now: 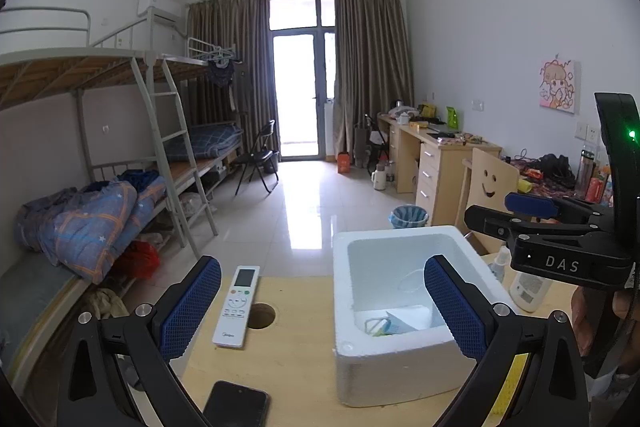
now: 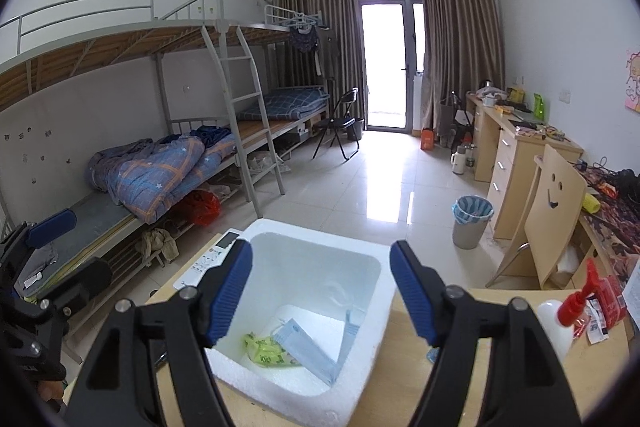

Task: Organize soft objects
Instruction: 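Lower the right tool into the foam box and release the blue mask, then move both open tools back from the box toward the grey sock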

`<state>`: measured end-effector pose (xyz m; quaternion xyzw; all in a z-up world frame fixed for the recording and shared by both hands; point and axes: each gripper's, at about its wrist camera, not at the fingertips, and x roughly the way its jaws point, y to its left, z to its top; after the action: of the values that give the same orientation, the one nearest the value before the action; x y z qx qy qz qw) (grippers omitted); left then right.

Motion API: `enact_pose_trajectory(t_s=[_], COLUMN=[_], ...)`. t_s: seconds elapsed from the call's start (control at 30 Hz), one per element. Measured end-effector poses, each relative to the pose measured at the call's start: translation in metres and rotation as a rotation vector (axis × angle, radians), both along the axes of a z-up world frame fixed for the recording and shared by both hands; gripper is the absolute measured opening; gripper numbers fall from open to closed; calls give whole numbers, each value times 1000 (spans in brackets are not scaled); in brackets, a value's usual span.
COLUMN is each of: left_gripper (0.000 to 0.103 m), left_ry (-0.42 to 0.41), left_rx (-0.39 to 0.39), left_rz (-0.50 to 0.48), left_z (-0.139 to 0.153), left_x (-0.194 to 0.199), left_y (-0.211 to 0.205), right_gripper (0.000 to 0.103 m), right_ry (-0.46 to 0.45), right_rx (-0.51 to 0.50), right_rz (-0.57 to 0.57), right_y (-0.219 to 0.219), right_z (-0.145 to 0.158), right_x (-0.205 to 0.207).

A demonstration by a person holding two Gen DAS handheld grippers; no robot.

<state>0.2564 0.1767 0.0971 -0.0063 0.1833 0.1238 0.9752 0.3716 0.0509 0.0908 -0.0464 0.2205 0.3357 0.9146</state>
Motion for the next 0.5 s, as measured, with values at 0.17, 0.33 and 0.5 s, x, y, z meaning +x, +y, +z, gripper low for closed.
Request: enact_pose_trajectory(t_s=[0.17,0.33,0.5], left_gripper=[102,102,102], left_ry=[-16,-17,-35], left_rx=[5,8,18], left_rz=[-13,-23,-51], left_z=[5,6,11], left_x=[-12,-24,-42], left_y=[-9,-19,-32], right_gripper=[82,85,86], right_ry=[-15,-33,-53], right_rx=[3,17,18], right_rz=[-10,-24,-41], right_y=[-10,-26,-39], right_z=[8,16,22], right_x=[-11,-29,-45])
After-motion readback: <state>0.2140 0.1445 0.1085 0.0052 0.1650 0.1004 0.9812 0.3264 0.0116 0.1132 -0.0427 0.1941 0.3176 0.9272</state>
